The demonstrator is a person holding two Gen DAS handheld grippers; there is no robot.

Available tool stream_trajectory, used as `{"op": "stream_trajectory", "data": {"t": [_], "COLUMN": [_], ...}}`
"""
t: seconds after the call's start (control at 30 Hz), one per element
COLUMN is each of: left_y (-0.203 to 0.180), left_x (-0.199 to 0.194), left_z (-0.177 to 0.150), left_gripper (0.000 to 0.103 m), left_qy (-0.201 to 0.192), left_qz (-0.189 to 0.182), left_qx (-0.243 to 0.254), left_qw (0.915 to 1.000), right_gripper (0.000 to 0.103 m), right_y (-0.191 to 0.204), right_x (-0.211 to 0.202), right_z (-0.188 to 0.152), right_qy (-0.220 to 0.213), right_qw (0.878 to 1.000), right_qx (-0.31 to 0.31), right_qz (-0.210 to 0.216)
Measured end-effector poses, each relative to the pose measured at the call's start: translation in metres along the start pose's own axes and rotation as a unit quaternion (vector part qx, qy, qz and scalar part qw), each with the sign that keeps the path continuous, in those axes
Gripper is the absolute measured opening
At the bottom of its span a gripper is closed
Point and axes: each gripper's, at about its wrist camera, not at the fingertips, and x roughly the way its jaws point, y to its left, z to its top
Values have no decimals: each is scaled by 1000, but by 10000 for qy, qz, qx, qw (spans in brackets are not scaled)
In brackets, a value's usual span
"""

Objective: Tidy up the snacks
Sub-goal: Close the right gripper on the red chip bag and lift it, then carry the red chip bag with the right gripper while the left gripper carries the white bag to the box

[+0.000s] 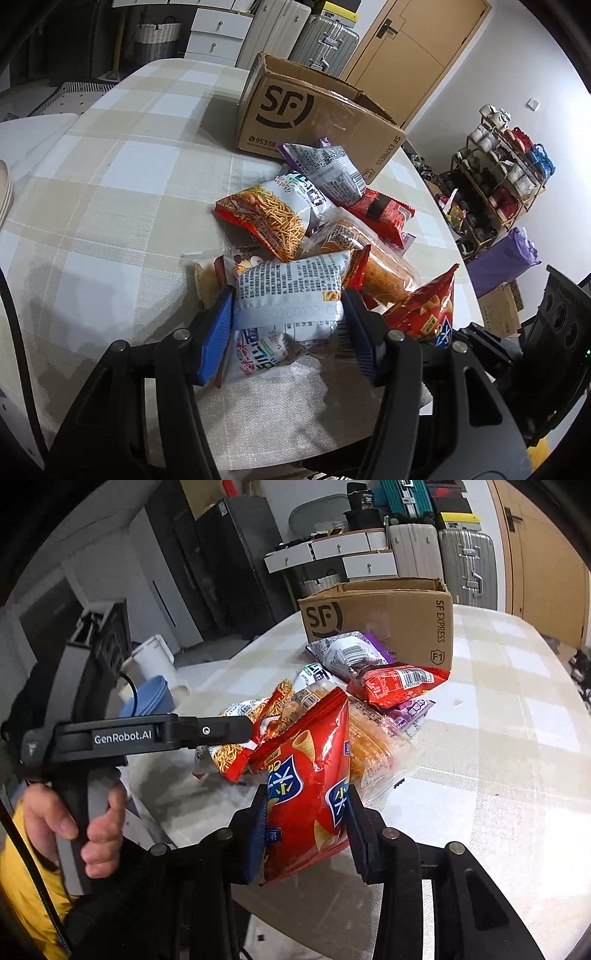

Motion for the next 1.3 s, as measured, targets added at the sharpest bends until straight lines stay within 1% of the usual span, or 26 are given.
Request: {"op": "stream_trajectory", "data": {"t": [0.4,0.57,0.67,0.83,1.07,1.3], "left_y": [8,12,12,9,9,7], "left_x": [-13,-24,-33,-44,-44,-44], "left_z": [2,4,7,10,10,10], "left_gripper": [54,54,54,54,54,54], "left_qy": [-133,-269,-355,-513,-436,-444], "left_qz": [-354,-517,-519,-476,-493,-485], "left_qx": [-202,-295,-304,-208,-248,-221], "left_qw": [9991,9979,9976,9973,9975,9976], "right_gripper": [38,38,38,38,38,38], "right_y": [-7,-19,-25,-29,-34,-31], "right_x": [-23,-32,-40,-45,-44,-53], "right_z": [3,8,11,16,16,17], "right_qy": [-358,-575,-745,-840,-830,-1115], "right_qw": [9985,9954,9924,9893,9877,9845], "right_qx": [337,639,793,932,1084,1020], "right_qz": [238,431,580,741,767,896]}}
